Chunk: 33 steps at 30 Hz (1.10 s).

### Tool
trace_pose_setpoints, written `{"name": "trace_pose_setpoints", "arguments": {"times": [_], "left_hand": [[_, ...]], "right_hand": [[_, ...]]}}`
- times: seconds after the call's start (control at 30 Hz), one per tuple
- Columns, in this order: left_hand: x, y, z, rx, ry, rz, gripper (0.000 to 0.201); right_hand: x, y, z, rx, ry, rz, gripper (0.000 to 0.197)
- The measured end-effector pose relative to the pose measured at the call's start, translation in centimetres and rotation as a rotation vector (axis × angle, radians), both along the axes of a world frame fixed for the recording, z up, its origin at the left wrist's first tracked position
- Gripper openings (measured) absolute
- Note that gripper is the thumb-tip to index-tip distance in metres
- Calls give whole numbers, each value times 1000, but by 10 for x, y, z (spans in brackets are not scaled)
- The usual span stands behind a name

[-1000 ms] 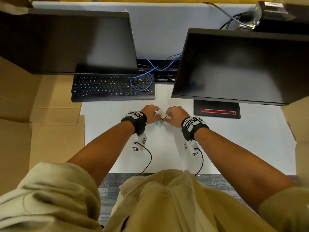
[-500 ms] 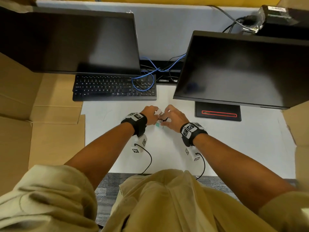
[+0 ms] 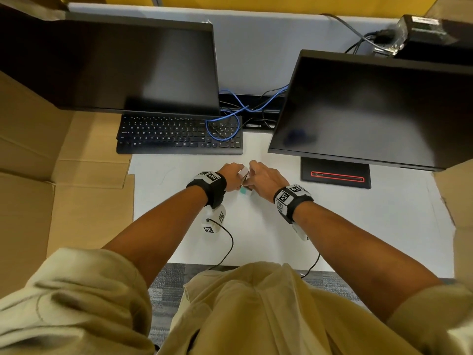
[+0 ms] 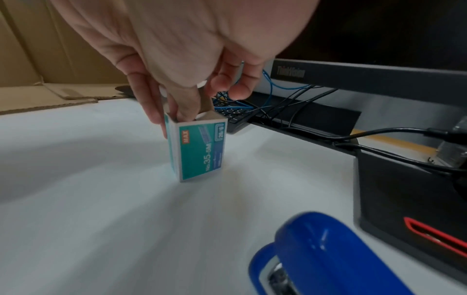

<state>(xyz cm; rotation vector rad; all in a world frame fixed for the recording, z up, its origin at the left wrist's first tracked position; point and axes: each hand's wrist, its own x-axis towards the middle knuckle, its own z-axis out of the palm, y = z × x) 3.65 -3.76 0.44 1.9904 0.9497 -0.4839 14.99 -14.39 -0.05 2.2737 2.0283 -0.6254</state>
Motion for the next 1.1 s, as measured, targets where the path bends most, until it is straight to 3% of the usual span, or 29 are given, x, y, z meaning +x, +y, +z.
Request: {"name": "trace_pose_setpoints", "arguments": {"times": [0.23,0.37,0.57,0.7,0.83,1.1], "left_hand": [[-1,-4,8,42,-5,-31,32],[1,-5,8,39,38,-29,49],[-4,-2,9,9,-9,-25,40],[-9,1,7,-15,-45,15,37],[-10,5,7,-1,-67,79,39],[-3,3,13,79,-50,71,37]], "right_hand": [[-3,4,10,-73,-56,133,24],[-1,11,15,-108,-89,224,23],[-3,6,7,-32,-42,242,29],[-3,-3,4,78,116,110,24],[8,-6,13,208,295,-178,13],[23,0,10,108,252,-245,20]]}}
